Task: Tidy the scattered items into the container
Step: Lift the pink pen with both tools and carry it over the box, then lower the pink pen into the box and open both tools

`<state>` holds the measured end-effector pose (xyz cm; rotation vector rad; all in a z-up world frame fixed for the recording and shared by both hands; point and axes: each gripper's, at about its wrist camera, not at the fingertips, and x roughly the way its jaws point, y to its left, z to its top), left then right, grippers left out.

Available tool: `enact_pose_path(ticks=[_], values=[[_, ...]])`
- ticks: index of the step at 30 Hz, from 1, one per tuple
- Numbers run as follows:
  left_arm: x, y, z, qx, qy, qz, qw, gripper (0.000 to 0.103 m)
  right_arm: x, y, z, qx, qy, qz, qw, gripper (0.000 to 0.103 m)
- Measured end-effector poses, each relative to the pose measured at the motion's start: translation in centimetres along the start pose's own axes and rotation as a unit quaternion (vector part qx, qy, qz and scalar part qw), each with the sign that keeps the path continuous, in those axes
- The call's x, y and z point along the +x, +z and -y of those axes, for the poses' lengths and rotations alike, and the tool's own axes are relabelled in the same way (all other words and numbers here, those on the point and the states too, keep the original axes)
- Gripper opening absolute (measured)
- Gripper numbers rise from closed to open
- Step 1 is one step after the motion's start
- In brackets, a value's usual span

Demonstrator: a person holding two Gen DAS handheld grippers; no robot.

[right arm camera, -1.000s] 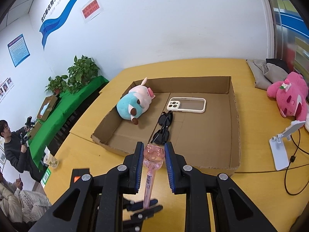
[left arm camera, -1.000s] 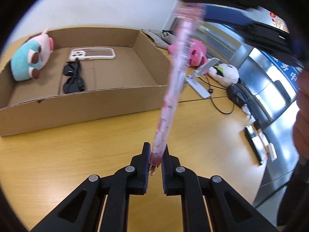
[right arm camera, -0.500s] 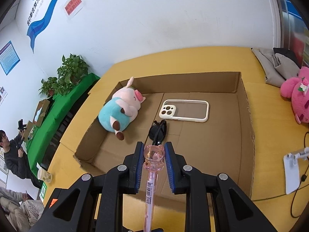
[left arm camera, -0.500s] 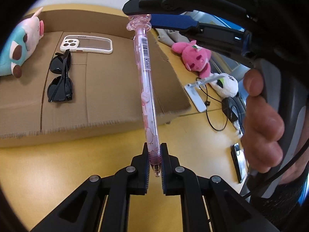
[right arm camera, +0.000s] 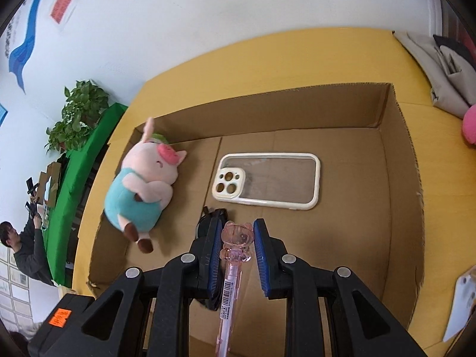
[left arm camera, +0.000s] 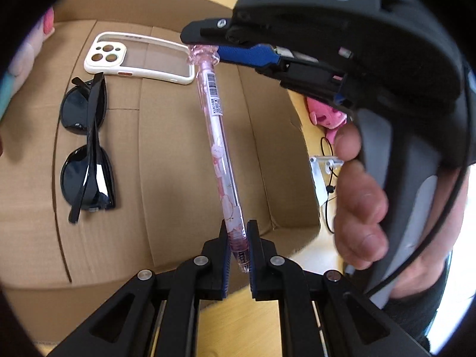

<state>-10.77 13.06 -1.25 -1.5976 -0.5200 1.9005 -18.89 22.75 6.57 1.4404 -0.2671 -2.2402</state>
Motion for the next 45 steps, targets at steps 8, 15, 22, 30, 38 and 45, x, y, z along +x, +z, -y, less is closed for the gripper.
enact_pose_path(ticks=[8, 15, 22, 30, 38, 45], values=[[3.8, 3.3, -2.4, -0.045, -0.015, -0.070, 0.9964, 0.009, 5.5, 1.2, 4.5, 0.053, -0.029, -0.063, 0.996, 0.024], [6.4, 3.8, -3.8, -0.078, -0.026, -0.106, 0.9909, 0.009, 7.9, 0.8, 5.4, 0.050, -0.043, -0.083, 0.994, 0.024], [6.9, 4.0, -4.0, -0.072, 0.001, -0.103, 0.9921, 0.009, 8.1, 0.9, 4.6, 0.018, -0.071, -0.068, 0.995, 0.024], [5.1, 3.3, -2.9, -0.058, 0.005, -0.073, 0.9957, 0.039, 7.7, 0.4, 4.1, 0.006, -0.093, -0.060, 0.994, 0.054], [-0.9, -0.4, 0.7, 0.036, 0.084, 0.045, 0.9948, 0.039, 2.1, -1.2, 3.1, -0.014, -0.097, -0.005, 0.995, 0.079], [-9.5, -6.1, 1.2, 0.088, 0.194, 0.198, 0.9567, 0.074, -4.3, -5.8, 1.1, -0.051, -0.102, 0.079, 0.990, 0.099]])
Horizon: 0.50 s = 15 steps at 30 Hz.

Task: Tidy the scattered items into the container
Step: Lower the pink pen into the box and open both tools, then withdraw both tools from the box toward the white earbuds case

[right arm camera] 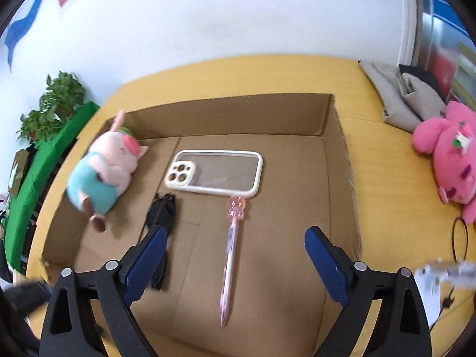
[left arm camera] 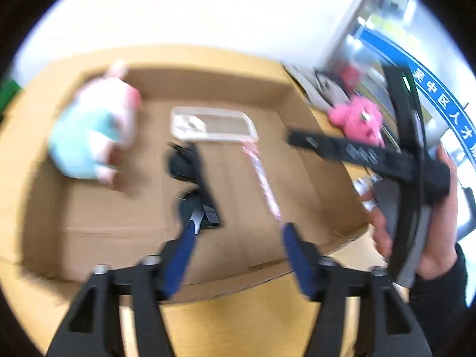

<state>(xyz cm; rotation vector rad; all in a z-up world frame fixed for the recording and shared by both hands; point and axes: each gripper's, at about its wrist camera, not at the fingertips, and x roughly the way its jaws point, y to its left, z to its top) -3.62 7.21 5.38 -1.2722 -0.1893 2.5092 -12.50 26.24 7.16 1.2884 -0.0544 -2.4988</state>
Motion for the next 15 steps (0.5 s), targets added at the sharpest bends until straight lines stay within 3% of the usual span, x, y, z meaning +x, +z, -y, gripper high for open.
enact_pose_path(ticks=[5, 10, 15], values=[[-3.7, -0.6, -4.2, -0.019, 0.039, 0.050, 0.9978, 0.077, -3.3, -3.7, -0.4, 0.015, 0.003, 0.042, 0.999, 0.103], [-5.7, -3.4, -4.5, -0.019, 0.049, 0.059, 0.9968, 0.077, -4.8, -6.4, -3.0, -0.029, -0.011, 0.066, 0.997, 0.103], [-6.3, -6.0, -4.4, -0.005, 0.059, 0.061, 0.9964, 0.077, -6.2, -9.1, -5.0, -0.055, 0.014, 0.070, 0.996, 0.103]])
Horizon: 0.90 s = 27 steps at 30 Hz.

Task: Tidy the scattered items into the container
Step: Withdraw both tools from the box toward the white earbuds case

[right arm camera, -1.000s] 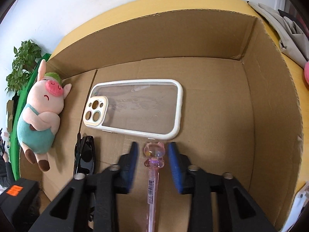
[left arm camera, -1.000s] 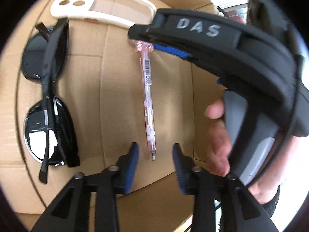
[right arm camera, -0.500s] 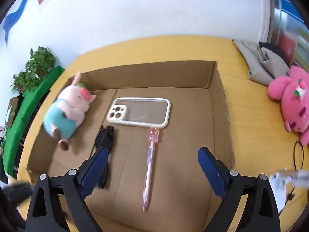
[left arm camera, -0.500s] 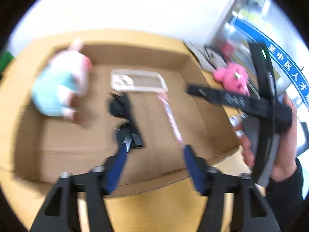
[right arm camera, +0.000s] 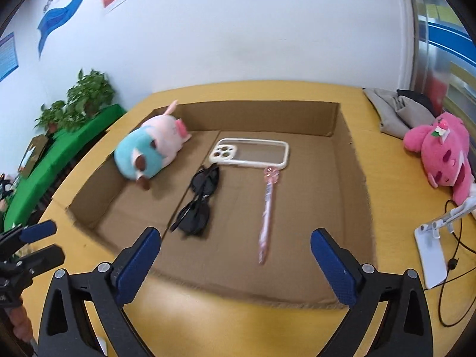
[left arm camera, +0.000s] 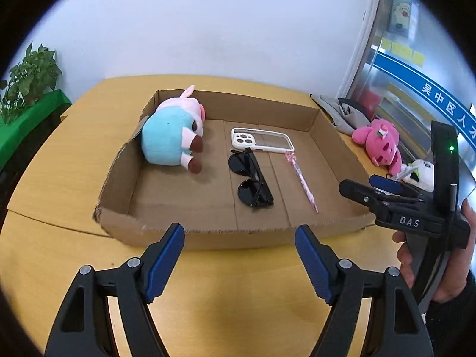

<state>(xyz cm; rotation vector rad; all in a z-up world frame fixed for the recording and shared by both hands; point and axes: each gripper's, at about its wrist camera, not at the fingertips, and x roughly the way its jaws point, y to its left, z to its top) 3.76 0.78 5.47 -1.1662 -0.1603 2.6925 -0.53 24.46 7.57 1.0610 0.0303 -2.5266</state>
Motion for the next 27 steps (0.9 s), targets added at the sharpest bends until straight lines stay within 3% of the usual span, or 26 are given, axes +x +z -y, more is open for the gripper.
enact_pose_path(ticks=[12, 19, 23, 27], values=[[0.7, -7.1, -0.9, 0.036, -0.020, -0.076, 0.9963, 0.077, 0.1, -3.8, -2.7, -0.011, 0.023, -0.027, 0.999, 0.103], [1.5, -11.0, -0.7, 0.079, -0.033, -0.129, 0.9880, 0.077, 1.2, -6.1, -4.9, -0.030, 0.067, -0.059, 0.996, 0.103], [2.0, -12.5, -1.0, 0.079, -0.048, -0.150, 0.9844, 0.077, 1.7, -7.5, -6.5, -0.052, 0.096, -0.077, 0.991, 0.103], [2.2, -13.2, -1.2, 0.078, -0.048, -0.152, 0.9841, 0.077, 2.1, -8.6, -7.7, -0.068, 0.111, -0.093, 0.987, 0.102]])
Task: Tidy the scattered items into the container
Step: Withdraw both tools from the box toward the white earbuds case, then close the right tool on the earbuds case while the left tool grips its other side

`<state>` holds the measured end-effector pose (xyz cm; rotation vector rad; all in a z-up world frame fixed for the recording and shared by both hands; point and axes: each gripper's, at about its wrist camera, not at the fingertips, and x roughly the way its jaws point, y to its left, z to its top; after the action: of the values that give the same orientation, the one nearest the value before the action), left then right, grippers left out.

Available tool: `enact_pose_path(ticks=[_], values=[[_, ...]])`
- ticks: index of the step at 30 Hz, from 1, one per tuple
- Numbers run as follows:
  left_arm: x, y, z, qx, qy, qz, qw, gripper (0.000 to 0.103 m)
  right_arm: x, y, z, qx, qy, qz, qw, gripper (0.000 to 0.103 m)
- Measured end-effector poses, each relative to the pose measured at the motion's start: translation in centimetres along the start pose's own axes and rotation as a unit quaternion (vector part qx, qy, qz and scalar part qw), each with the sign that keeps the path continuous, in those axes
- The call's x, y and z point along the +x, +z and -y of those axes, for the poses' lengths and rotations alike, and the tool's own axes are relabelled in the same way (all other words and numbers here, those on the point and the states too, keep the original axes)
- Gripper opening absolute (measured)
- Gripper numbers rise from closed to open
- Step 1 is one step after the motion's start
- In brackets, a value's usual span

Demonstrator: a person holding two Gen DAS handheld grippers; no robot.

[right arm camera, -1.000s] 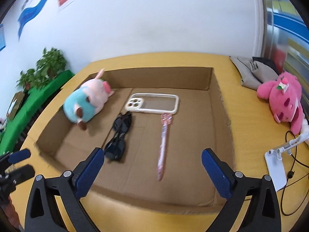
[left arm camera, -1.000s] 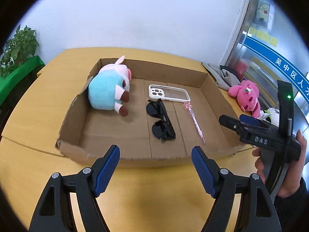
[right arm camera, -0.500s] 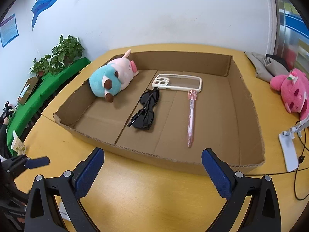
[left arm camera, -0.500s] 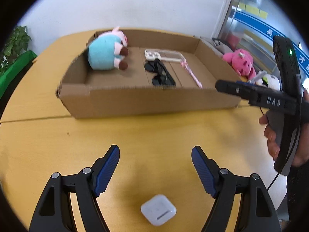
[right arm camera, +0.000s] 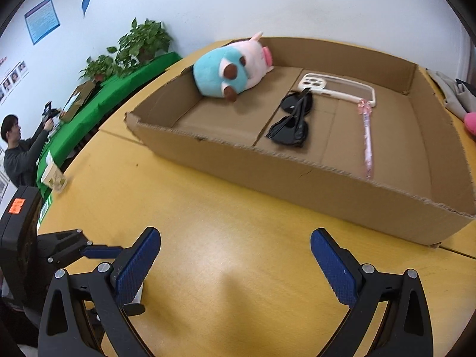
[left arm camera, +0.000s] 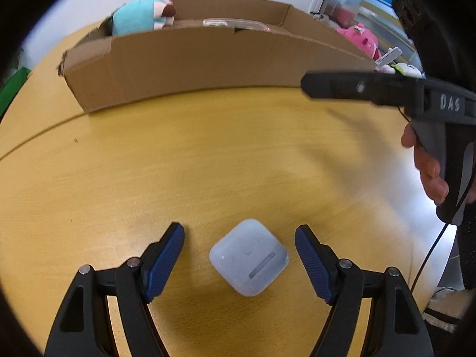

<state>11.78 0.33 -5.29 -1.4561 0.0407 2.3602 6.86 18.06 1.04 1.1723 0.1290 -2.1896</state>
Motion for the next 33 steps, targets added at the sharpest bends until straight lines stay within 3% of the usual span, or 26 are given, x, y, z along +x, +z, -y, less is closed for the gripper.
enact_pose_path(ticks=[17, 24, 30, 33], values=[[-0.9, -1.2, -0.9, 0.040, -0.022, 0.022, 0.9987, 0.077, 0.1, -3.1, -0.3, 0.007, 0.032, -0.034, 0.999, 0.103], [-1.3, -1.8, -0.8, 0.062, -0.017, 0.018, 0.9978, 0.077, 2.1, -3.8, -4.5, -0.058, 0.100, -0.081, 0.990, 0.102], [-1.4, -2.8, 0.3, 0.102, 0.011, 0.012, 0.9946, 0.077, 4.1, -4.6, -7.3, -0.100, 0.125, -0.117, 0.980, 0.102], [-1.4, -3.1, 0.9, 0.121, 0.017, 0.014, 0.9925, 0.077, 4.4, -4.7, -8.7, -0.134, 0.135, -0.122, 0.974, 0.095]])
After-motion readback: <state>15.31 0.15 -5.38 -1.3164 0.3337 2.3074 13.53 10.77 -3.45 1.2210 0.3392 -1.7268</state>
